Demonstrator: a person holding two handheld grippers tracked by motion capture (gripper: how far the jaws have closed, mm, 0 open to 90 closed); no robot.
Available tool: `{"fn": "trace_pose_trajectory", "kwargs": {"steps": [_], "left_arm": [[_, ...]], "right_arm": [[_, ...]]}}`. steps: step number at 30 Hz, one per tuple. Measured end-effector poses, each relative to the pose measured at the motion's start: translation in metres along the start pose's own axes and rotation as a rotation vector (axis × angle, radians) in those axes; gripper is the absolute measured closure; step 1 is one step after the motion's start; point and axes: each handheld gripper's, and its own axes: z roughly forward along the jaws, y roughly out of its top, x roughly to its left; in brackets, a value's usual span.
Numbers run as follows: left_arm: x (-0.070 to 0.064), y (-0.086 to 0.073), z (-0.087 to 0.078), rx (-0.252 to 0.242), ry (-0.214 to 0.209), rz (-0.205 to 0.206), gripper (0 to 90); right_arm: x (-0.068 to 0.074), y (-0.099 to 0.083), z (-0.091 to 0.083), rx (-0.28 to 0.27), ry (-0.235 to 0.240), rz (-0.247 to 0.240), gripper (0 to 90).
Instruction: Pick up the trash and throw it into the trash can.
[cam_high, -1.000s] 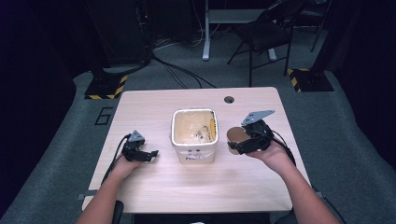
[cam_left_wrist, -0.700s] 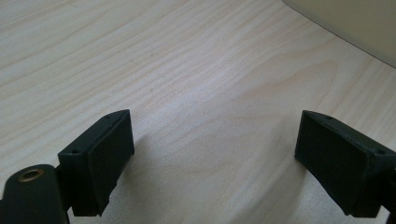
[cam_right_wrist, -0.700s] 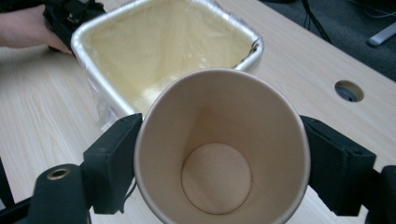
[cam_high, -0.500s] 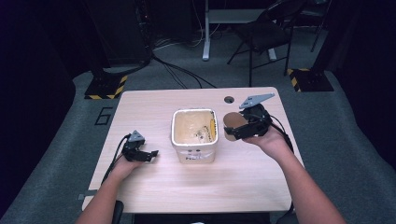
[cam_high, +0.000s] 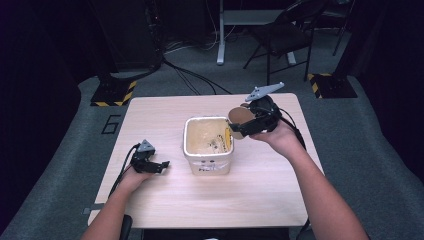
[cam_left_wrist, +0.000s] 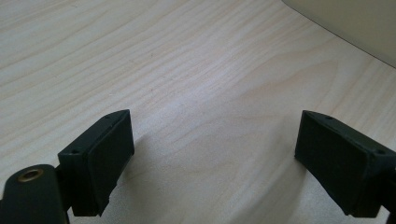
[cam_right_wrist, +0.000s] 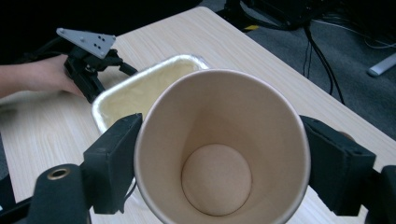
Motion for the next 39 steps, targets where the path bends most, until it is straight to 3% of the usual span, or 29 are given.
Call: {"fn": "trace_pose_trajectory", "kwargs": {"steps": [16, 20, 30, 39], "left_arm": [[0.0, 0.0, 0.0, 0.0, -0.003, 0.003, 11.5], [0.0, 0.0, 0.0, -0.001, -0.003, 0.003, 11.5], [0.001, 0.0, 0.0, 0.0, -0.003, 0.005, 11.5], [0.001, 0.0, 0.0, 0.001, -0.003, 0.005, 11.5]], "right_arm": [[0.02, 0.016, 0.048, 0.01, 0.048, -0.065, 19.1], [0.024, 0.013, 0.062, 0.0, 0.069, -0.051, 19.2], [0.027, 0.002, 0.09, 0.028, 0.071, -0.039, 19.2], [0.03, 0.002, 0.107, 0.031, 0.059, -0.058, 19.1]]}}
